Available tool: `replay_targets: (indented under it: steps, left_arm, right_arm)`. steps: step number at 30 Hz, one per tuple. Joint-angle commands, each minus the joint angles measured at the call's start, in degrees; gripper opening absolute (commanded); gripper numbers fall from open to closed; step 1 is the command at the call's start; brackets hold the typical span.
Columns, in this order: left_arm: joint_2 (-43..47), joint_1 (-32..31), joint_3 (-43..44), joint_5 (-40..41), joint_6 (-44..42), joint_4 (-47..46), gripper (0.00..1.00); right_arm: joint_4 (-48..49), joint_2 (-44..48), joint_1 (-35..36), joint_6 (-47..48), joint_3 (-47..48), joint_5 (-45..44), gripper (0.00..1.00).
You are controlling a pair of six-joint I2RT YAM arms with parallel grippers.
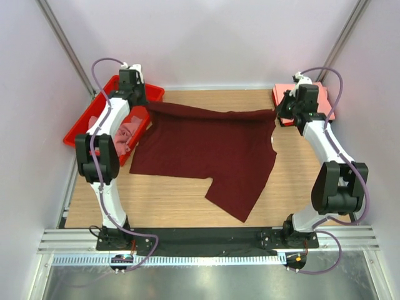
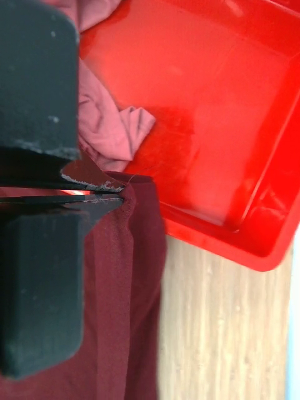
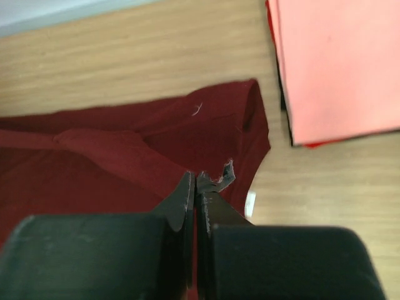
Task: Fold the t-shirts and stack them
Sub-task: Fold the tshirt
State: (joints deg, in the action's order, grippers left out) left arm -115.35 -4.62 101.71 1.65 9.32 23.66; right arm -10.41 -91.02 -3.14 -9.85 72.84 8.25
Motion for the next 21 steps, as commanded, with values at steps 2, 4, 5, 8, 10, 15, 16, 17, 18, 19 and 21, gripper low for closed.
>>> replay_targets:
  steps: [2,4,5,8,10,15,16,17,18,19,21]
  left_arm:
    - [6.1,-0.5,-4.9,-0.5,-2.4,-4.5,0.00]
    - [6.8,-1.0,-6.7,1.5,-2.4,-4.7,0.00]
    - [7.2,-1.5,-7.6,2.0,-2.6,-4.8,0.00]
    - [7.8,-2.4,-10.1,4.6,-3.1,-4.9,0.00]
    - [7.9,-3.1,-11.8,6.3,-4.1,-4.9,0.00]
    - [9.5,-4.0,-15.1,11.6,-5.2,-5.5,0.00]
    - [9.7,-4.1,-15.8,12.2,-5.3,-5.6,0.00]
    - [9.8,-4.1,-15.9,12.8,-5.2,-5.7,0.00]
    - [10.1,-4.2,-15.8,13.2,-5.2,-5.6,0.00]
    - [10.4,-4.5,-14.9,13.9,-5.3,-5.0,0.00]
    - [12.0,-5.1,-13.6,14.9,-4.6,-4.3,0.00]
  right_arm:
    - [-2.8,6.4,0.3,-2.9,-7.0,-1.6,0.01]
    - [-4.3,7.3,0.3,-3.9,-8.9,-2.5,0.01]
    - [-6.1,7.7,0.3,-4.5,-10.5,-3.0,0.01]
    - [-8.9,8.1,0.3,-6.6,-13.8,-5.2,0.01]
    - [-9.4,8.4,0.3,-6.9,-15.8,-5.2,0.01]
    - [-11.4,9.2,0.3,-7.6,-18.2,-7.1,0.01]
    - [-11.6,9.6,0.3,-7.7,-18.1,-7.3,0.01]
    - [-11.5,9.8,0.3,-7.6,-17.8,-7.1,0.01]
    - [-11.3,10.1,0.3,-7.2,-17.4,-7.1,0.01]
    - [-11.4,10.2,0.3,-7.2,-15.3,-7.2,0.01]
    - [-14.4,9.9,0.3,-6.9,-11.4,-7.9,0.01]
